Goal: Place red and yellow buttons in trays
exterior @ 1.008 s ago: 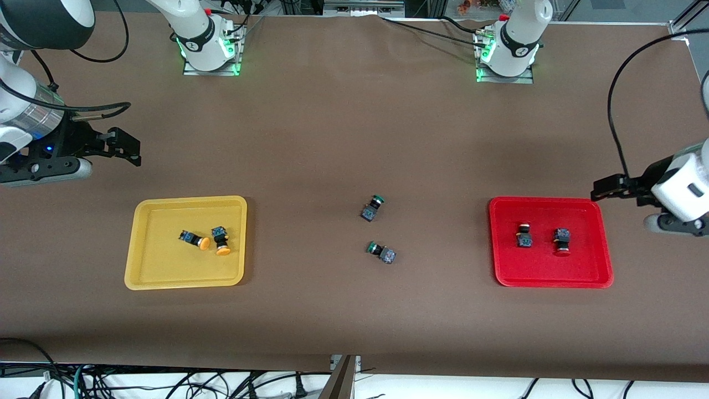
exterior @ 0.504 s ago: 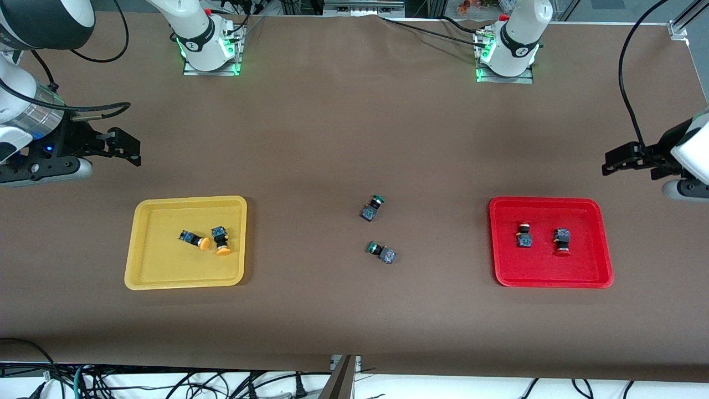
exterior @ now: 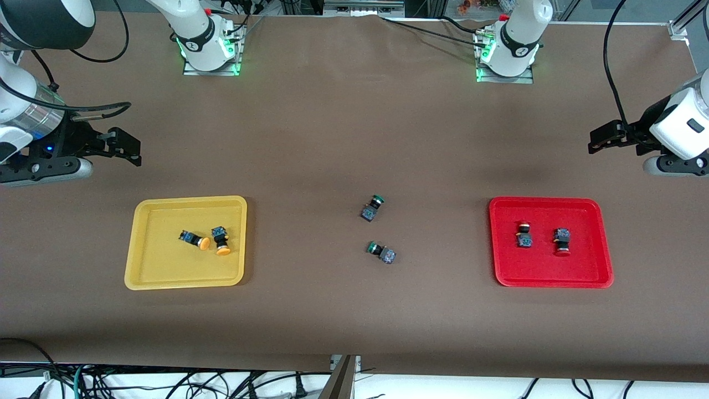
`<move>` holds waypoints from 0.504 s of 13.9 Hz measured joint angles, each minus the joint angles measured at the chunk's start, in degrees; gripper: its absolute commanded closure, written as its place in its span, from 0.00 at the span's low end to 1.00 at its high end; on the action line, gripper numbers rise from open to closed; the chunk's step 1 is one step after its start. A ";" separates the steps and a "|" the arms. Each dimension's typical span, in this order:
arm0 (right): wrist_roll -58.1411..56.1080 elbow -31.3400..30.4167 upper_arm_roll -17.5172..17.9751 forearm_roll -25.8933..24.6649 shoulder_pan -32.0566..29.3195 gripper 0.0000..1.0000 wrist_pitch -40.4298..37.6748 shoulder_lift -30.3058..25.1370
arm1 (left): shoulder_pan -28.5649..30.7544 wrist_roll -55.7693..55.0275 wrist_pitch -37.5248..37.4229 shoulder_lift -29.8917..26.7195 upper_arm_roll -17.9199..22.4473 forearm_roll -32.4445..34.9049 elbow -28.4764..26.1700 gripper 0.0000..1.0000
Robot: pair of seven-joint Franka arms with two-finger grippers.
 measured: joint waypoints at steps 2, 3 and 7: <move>0.00 0.00 0.00 0.00 0.00 0.00 -0.01 0.00 | 0.05 0.00 0.15 0.24 0.20 0.00 -0.15 0.00; 0.00 0.00 0.00 0.00 0.00 0.00 -0.02 0.00 | 0.05 0.00 0.31 0.31 0.23 0.00 -0.08 0.00; 0.00 0.00 0.01 0.00 0.00 0.00 -0.02 0.00 | 0.02 0.00 0.54 1.10 0.23 0.00 1.46 0.00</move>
